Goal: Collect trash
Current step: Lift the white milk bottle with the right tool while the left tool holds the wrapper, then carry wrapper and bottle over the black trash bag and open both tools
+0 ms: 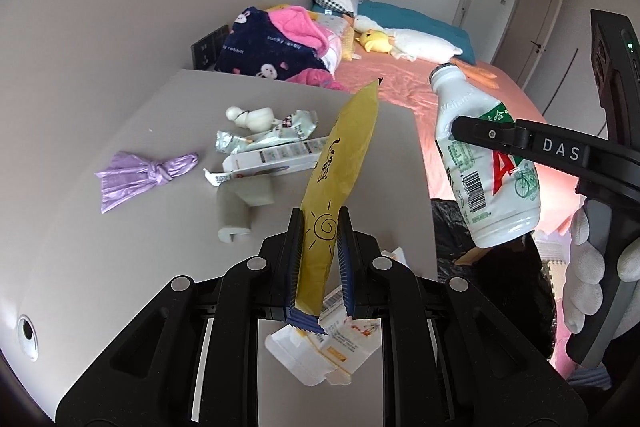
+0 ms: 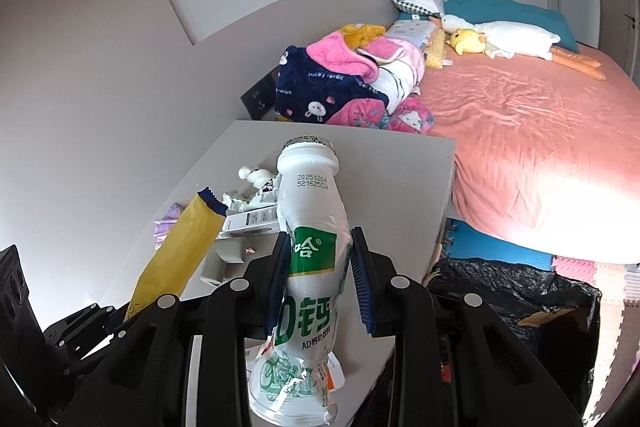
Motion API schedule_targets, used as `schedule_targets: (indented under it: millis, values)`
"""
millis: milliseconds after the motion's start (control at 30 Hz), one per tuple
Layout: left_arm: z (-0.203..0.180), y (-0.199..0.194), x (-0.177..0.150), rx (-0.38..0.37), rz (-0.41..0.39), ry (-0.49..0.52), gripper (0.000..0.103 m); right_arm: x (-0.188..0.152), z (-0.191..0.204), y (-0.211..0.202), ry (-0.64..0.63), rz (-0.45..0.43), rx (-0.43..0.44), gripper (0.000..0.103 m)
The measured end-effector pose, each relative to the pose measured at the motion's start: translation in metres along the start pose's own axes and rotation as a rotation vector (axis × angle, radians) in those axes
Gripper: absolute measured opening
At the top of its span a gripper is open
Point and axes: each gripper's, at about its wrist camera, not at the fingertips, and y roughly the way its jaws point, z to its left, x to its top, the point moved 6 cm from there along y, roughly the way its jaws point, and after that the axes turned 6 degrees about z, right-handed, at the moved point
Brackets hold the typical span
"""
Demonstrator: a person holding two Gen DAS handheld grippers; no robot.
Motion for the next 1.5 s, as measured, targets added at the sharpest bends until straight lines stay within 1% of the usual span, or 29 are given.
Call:
schedule_targets:
  millis: [200,567,1200,1433,1500]
  values:
    - [-0.034,0.008,0.013,-0.036,0.000,0.053,0.017,-0.001,-0.028,-0.023,0.020,-0.029,-0.033,0.032]
    - [-0.094,0.018,0.028,-0.102,0.006,0.149,0.017,-0.004,-0.073,-0.063,0.065,-0.088,-0.093,0.032]
    - [-0.191,0.029,0.032,-0.221,0.024,0.316,0.017,-0.020,-0.146,-0.123,0.171,-0.170,-0.209,0.033]
    - [-0.221,0.035,0.024,-0.264,0.062,0.368,0.017,-0.028,-0.169,-0.135,0.201,-0.169,-0.239,0.033]
    - [-0.229,0.039,0.021,-0.291,0.096,0.379,0.017,-0.029,-0.173,-0.136,0.200,-0.153,-0.233,0.033]
